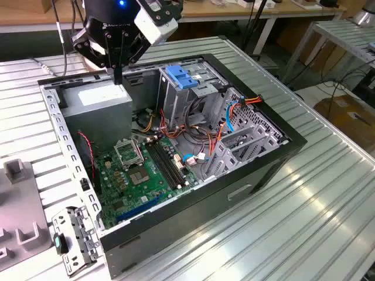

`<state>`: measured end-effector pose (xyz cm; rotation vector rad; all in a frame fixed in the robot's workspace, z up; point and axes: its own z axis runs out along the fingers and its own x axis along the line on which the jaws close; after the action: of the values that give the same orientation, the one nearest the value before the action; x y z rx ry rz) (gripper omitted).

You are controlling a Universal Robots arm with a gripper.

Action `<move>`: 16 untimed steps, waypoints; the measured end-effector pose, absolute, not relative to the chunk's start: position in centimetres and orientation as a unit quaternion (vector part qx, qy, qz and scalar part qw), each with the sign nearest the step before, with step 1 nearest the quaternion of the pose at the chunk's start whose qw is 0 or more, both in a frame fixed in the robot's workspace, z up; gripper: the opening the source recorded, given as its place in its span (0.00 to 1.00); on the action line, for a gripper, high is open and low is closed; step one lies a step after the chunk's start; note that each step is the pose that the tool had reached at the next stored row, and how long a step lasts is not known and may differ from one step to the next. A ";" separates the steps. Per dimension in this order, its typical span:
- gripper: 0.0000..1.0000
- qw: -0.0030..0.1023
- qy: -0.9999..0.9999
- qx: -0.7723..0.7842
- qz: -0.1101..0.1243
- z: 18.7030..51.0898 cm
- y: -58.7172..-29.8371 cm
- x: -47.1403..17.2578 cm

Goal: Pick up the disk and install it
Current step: 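Reach for the disk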

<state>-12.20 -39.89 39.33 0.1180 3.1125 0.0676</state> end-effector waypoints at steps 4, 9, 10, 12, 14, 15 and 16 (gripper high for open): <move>0.11 0.013 0.999 0.038 0.022 39.3 -39.9 -12.2; 0.11 0.013 0.999 0.038 0.022 39.3 -39.9 -12.2; 0.11 0.013 0.999 0.038 0.022 39.3 -39.9 -12.2; 0.11 0.013 0.999 0.038 0.022 39.3 -39.9 -12.4; 0.11 0.013 0.999 0.038 0.022 39.3 -39.9 -12.7; 0.11 0.013 0.999 0.038 0.022 39.3 -39.9 -12.8; 0.11 0.013 0.999 0.038 0.022 39.3 -39.9 -12.9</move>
<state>-12.94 -39.90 39.33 0.1179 3.1125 0.0680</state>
